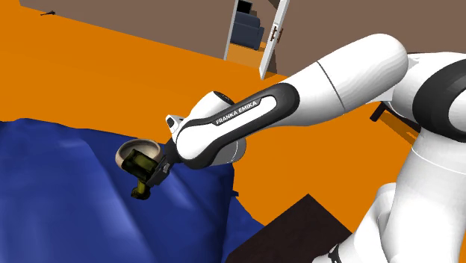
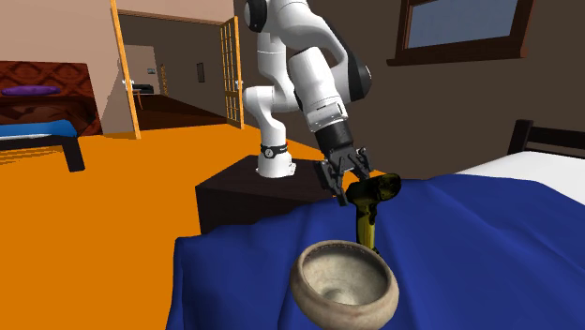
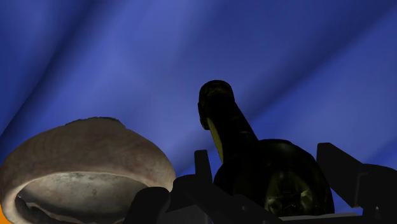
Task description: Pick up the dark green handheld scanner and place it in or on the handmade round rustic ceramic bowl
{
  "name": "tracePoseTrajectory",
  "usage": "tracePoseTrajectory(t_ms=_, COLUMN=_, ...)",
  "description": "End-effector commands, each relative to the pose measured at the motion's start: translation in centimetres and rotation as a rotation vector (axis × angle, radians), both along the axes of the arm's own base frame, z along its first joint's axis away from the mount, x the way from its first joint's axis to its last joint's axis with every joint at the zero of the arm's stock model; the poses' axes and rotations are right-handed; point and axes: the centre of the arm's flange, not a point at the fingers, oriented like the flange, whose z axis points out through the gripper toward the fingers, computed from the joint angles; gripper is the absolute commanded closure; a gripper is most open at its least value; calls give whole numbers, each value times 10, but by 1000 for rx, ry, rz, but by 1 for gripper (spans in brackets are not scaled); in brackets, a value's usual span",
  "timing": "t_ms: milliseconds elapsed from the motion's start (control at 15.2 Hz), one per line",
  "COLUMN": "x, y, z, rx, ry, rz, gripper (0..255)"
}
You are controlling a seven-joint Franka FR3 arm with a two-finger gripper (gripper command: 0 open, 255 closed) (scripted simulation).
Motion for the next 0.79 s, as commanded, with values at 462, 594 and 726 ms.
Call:
tracePoseTrajectory(t_ms=462, x=0, y=0, z=0, rx=0, ry=0, rz=0, gripper=255)
tracePoseTrajectory(t_ms=594, x=0, y=0, z=5, rx=0, ry=0, rz=0, gripper=255)
tracePoseTrajectory(t_ms=726, x=0, y=0, z=16, rx=0, ry=0, rz=0, gripper=255)
